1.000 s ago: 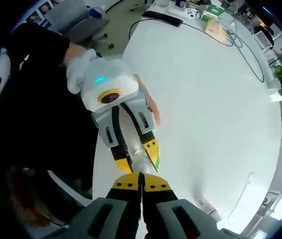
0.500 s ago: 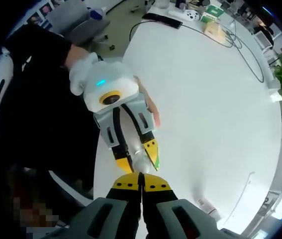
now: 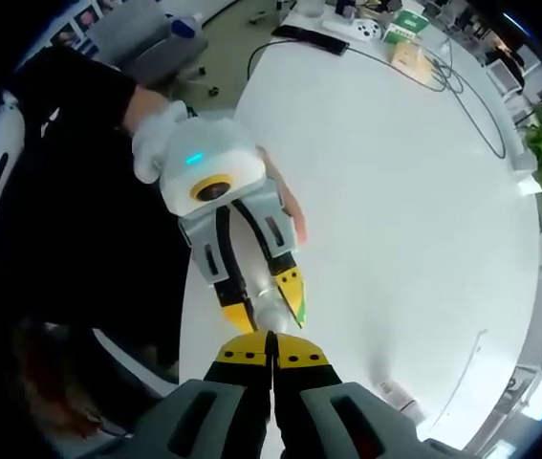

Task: Clamp pump bottle remove cover press pump head put on cover

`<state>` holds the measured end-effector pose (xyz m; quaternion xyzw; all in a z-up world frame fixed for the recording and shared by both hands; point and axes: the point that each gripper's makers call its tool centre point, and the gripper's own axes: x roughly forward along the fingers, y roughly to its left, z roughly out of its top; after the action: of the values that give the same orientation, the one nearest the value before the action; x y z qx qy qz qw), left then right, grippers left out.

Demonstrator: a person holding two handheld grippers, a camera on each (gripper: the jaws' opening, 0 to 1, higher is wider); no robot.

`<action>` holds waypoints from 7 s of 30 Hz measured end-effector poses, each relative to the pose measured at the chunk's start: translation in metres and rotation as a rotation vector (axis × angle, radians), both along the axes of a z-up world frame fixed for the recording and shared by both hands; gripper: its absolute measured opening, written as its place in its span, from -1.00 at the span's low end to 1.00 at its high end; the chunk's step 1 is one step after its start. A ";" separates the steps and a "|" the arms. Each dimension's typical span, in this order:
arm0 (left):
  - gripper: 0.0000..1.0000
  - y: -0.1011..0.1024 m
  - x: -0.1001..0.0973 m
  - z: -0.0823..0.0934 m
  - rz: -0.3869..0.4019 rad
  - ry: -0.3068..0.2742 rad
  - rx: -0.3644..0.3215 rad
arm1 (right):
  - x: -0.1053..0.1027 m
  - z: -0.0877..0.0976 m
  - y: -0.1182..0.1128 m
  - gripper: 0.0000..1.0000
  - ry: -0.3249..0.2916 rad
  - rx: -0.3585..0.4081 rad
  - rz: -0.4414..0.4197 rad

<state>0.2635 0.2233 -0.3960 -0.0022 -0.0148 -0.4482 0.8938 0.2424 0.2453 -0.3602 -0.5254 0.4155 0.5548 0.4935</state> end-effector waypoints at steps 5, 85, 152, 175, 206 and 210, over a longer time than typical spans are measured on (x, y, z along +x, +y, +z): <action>-0.71 0.000 -0.001 0.000 0.000 0.000 0.000 | 0.000 0.000 0.000 -1.00 -0.002 0.000 0.000; -0.71 -0.001 -0.001 0.000 0.000 0.000 0.000 | 0.000 0.000 0.000 -1.00 -0.002 -0.010 0.004; -0.71 0.000 -0.001 0.000 0.000 -0.001 0.001 | 0.002 0.000 0.001 -1.00 -0.005 -0.012 -0.010; -0.71 0.000 0.000 0.000 0.000 -0.001 0.000 | 0.000 0.000 -0.001 -1.00 -0.005 -0.007 -0.023; -0.71 0.000 -0.001 0.000 0.001 0.001 -0.001 | -0.001 -0.005 0.000 -1.00 -0.032 -0.058 -0.007; -0.71 0.000 -0.001 0.000 0.001 0.000 0.000 | 0.001 0.000 -0.001 -1.00 -0.029 -0.031 -0.023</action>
<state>0.2630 0.2238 -0.3960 -0.0024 -0.0148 -0.4477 0.8940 0.2429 0.2447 -0.3598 -0.5361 0.4226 0.5351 0.4976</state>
